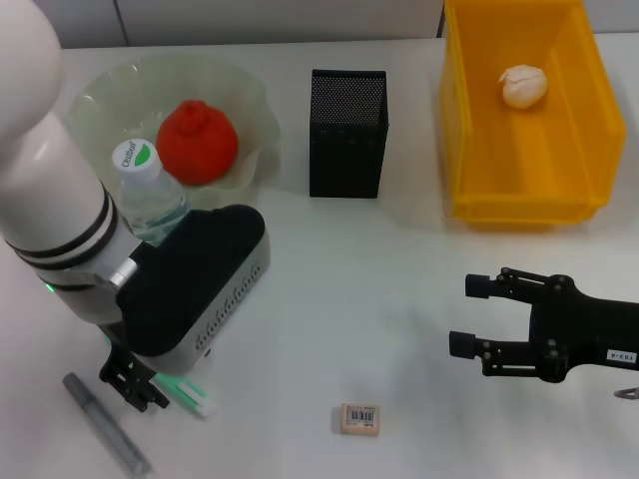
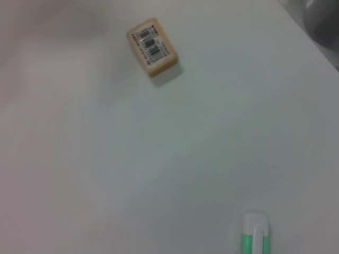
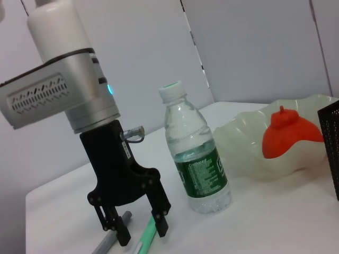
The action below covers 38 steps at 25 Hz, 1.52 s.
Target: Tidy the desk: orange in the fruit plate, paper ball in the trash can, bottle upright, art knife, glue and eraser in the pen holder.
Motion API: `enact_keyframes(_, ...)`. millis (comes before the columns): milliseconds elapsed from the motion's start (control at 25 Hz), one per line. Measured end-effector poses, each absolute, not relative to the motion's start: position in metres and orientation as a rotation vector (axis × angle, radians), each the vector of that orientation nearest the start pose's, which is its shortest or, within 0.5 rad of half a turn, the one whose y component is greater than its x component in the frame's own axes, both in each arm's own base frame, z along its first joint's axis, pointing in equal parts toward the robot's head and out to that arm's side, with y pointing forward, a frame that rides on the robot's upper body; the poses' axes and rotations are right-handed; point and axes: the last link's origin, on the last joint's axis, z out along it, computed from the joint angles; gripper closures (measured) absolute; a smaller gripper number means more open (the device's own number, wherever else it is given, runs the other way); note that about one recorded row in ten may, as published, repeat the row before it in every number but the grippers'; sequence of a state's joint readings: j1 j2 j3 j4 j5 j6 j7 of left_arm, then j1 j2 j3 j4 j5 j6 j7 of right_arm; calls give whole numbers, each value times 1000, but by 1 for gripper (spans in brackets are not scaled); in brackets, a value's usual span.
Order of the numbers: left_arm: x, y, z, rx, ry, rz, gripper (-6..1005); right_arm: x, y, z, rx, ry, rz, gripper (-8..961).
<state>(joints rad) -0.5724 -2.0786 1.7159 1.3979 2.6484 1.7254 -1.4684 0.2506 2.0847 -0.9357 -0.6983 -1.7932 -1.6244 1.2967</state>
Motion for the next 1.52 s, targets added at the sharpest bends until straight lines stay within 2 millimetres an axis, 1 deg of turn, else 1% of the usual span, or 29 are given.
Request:
enact_keyframes(120,-183,298,-41,-3044,979,1102,294,298,250,-15,-2745,699,790,108)
enact_keyframes(200,-184,298,-42,-3043,978,1130,351,298,250,-15,-2744,700,790,108)
enact_keyframes(560,-186,296,-42,-3048,986,1149,606,298,250,-15,-2742,700,791,109)
enact_keyframes(800,-189,295,-52,-3047,1020,1168,608,299,250,-14,-2741,698,789,109)
enact_keyframes(1200,-190,296,-58,-3041,1060,1192,611,300,252,-14,-2734,703,779,109)
enact_keyframes(1400,-189,295,-58,-3045,1078,1200,707,300,252,-14,-2732,708,776,109)
enact_keyframes(1520,-188,293,-56,-3060,1072,1197,803,300,252,-15,-2732,711,775,109)
